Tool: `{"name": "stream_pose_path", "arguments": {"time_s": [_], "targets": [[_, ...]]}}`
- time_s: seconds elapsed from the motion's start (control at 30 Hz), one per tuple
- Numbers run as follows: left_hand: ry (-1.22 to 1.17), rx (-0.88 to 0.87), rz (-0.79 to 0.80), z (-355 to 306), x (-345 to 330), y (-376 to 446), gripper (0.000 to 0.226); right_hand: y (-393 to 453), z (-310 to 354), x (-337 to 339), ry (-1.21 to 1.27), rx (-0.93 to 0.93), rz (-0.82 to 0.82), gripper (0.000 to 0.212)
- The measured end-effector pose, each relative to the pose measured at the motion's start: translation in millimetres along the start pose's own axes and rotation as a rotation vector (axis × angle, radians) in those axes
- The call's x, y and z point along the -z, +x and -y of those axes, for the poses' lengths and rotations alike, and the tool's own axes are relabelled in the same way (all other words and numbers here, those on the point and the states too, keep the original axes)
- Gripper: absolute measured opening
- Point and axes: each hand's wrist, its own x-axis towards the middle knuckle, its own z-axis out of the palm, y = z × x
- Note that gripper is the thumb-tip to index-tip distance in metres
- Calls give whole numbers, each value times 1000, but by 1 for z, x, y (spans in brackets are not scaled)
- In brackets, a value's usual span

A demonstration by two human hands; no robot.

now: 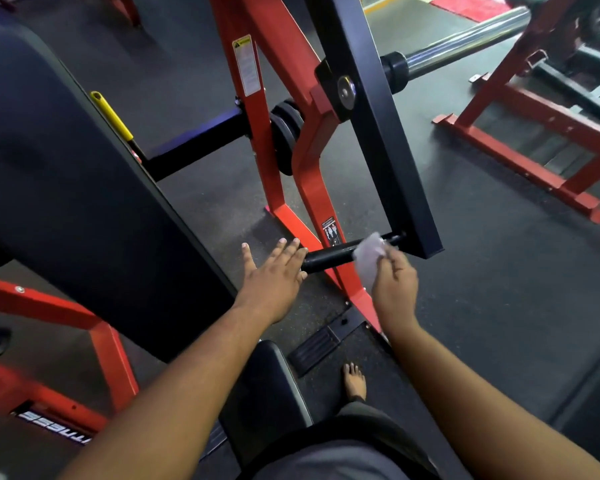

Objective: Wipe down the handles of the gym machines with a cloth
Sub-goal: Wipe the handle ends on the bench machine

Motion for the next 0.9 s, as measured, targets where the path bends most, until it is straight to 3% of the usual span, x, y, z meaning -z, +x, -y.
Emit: {"name": "stream_pose_path", "arguments": {"time_s": [0.03, 0.1, 0.17, 0.23, 0.37, 0.63, 0.77, 0.9], "targets": [[0, 0, -1, 0, -1, 0, 56, 16, 2, 6, -115, 121, -53, 33], [3, 2, 0, 0, -2, 0, 57, 46, -6, 7, -377, 287, 17, 37], [5, 5, -1, 0, -1, -2, 58, 61, -20, -2, -708, 370, 157, 31], [9, 8, 2, -2, 1, -3, 58, 57, -31, -17, -866, 395, 212, 30], [-19, 29, -6, -5, 1, -4, 58, 15, -34, -45, -732, 401, 244, 43], [-59, 50, 9, -7, 1, -20, 73, -15, -8, -24, -332, 318, 387, 40], [-98, 88, -16, -9, 9, -37, 76, -23, 5, -17, -329, 392, 326, 29], [-115, 162, -29, -12, 13, -68, 78, -33, 14, -20, -376, 379, 424, 19]]}}
